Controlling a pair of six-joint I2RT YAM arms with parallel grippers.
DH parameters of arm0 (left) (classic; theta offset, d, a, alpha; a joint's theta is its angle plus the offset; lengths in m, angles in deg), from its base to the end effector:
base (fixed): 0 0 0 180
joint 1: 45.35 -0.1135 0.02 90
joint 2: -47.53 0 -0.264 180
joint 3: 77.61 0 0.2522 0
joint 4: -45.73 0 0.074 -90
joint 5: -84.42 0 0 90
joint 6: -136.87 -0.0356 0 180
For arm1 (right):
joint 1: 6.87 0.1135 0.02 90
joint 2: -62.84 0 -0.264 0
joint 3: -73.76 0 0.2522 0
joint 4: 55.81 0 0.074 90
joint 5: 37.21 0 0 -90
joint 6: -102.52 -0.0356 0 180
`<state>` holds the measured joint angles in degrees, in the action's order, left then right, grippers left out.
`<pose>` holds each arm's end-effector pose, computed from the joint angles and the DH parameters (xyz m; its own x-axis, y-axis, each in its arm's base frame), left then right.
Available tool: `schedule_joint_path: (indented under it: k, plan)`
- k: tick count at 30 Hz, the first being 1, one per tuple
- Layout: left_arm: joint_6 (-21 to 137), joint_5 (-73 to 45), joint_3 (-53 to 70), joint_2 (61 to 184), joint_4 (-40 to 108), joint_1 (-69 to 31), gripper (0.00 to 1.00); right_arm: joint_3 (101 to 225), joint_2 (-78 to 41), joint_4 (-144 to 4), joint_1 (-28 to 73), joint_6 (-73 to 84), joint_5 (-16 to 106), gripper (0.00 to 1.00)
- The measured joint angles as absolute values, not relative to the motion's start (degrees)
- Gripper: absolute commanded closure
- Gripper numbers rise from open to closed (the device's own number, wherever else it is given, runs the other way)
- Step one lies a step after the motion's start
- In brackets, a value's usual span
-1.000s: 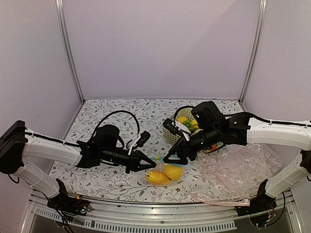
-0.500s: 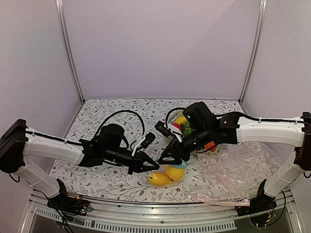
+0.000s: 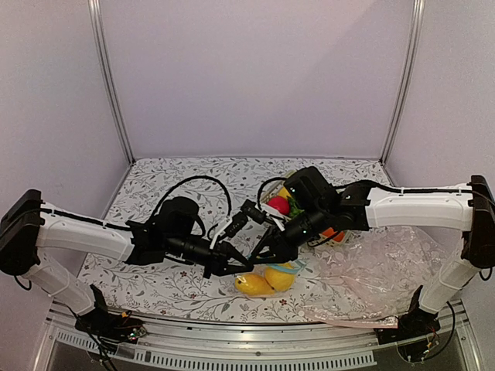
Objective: Place the food in the zip-top bag and seal the zipper
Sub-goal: Hold the zipper from the zipper food storage bag, then zip the zipper on the zipper food storage bag.
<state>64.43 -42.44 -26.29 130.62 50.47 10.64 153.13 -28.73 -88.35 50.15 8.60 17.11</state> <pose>0.1467 -0.2556 0.1962 -0.5326 0.3578 -0.7670 0.8406 0.1180 -0.5287 0.1714 0.3023 0.2517 -0.4443 -0.5826 -0.6806 -0.8786 0.1348 0.4581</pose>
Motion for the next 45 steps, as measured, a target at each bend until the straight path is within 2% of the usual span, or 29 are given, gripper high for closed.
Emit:
schedule_joint_path:
  k: [3,8,17,21,24,29,45]
  plan:
    - [64.5,-42.4,-26.3,130.6,50.5,10.6,1.0,153.1,-28.8,-88.3,50.1,8.7,17.0,0.8]
    - [65.0,-42.4,-26.3,130.6,51.2,10.5,1.0,153.1,-28.8,-88.4,50.1,8.5,16.9,0.74]
    - [66.0,-42.5,-26.9,130.6,52.9,10.2,1.0,152.9,-28.8,-88.3,50.1,8.4,16.9,0.76]
    - [66.6,-42.7,-27.8,130.6,54.1,9.8,1.0,152.4,-28.8,-88.3,50.1,8.4,16.9,0.8]
    - [67.1,-42.7,-28.7,130.6,55.1,9.6,1.0,151.9,-28.7,-88.3,50.1,8.2,17.1,0.89]
    - [67.5,-42.9,-29.1,130.6,55.3,9.5,1.0,151.7,-28.7,-88.3,50.1,7.9,17.3,0.95]
    - [68.8,-42.9,-31.1,128.4,57.5,7.7,1.0,151.1,-28.2,-86.0,50.1,7.7,18.2,0.98]
